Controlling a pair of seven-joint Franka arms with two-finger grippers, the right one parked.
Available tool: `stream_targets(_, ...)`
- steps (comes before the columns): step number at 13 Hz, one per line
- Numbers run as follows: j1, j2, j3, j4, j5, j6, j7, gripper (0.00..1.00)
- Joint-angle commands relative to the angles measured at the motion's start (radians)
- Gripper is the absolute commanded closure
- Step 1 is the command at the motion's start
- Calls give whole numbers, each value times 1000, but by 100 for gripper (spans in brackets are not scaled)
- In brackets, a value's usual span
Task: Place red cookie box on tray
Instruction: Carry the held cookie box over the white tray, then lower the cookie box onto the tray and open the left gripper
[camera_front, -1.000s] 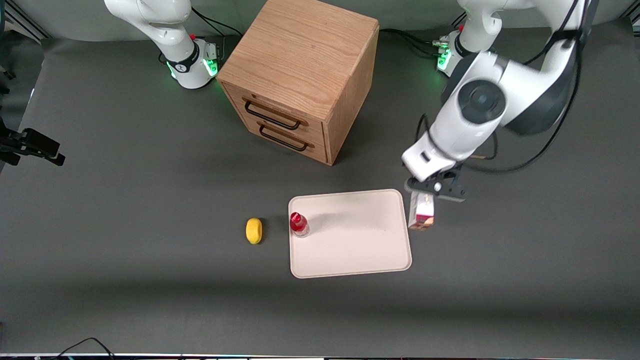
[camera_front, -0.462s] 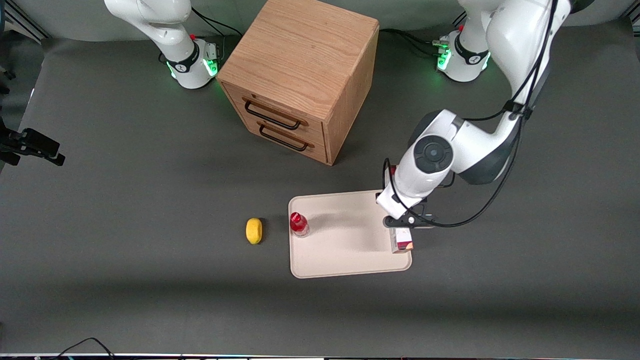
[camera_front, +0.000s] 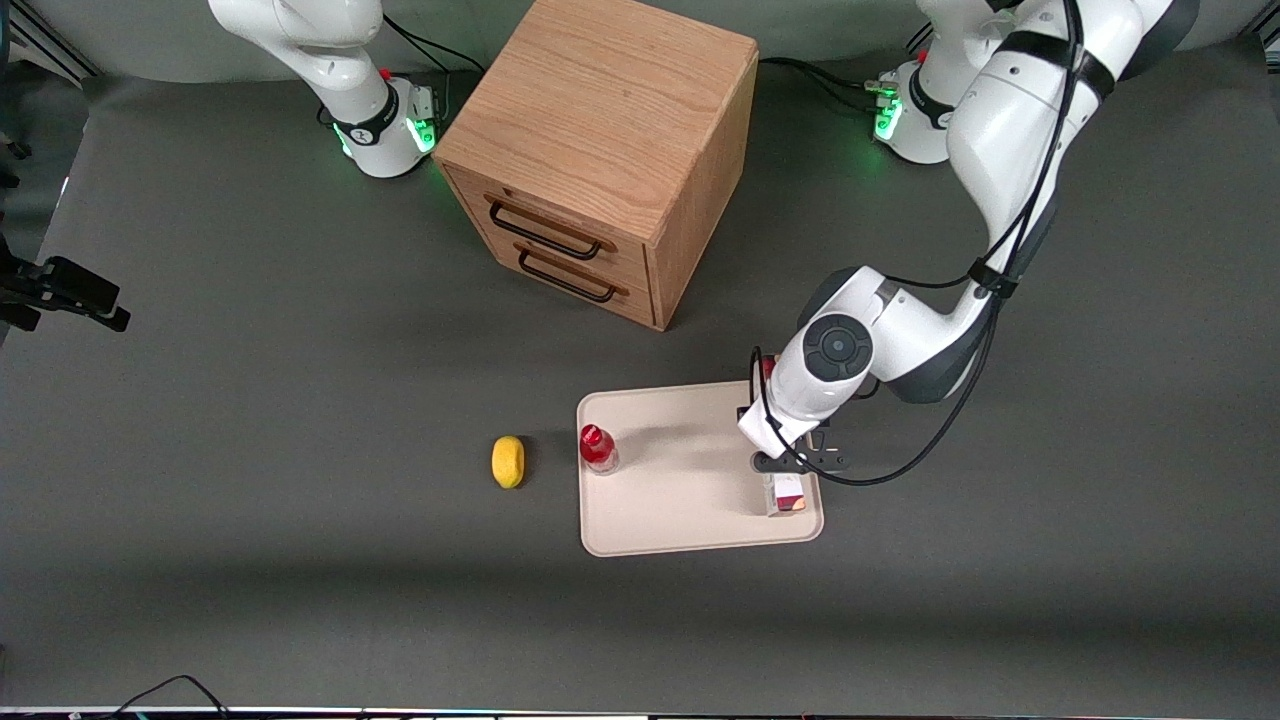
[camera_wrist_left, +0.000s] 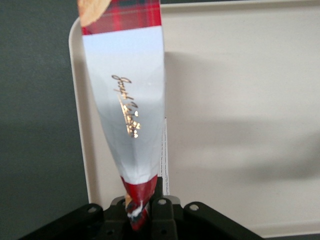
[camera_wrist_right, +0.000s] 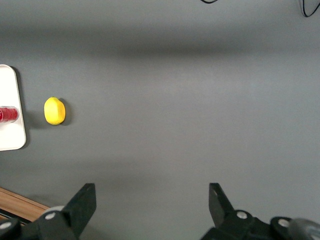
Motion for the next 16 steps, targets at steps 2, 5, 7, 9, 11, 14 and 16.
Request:
stream_targets(2, -5, 24, 2, 6, 76, 16, -63, 100)
stream_targets(5, -5, 33, 6, 9, 76, 25, -63, 100)
stream_targets(7, -5, 39, 9, 9, 76, 34, -63, 100)
stream_targets(9, -5, 41, 12, 9, 92, 45, -63, 58)
stream_targets(11, -5, 42, 13, 9, 100, 45, -62, 22)
stream_targets(14, -4, 39, 11, 9, 100, 45, -57, 0)
stream_targets(16, -2, 33, 11, 13, 99, 44, -57, 0)
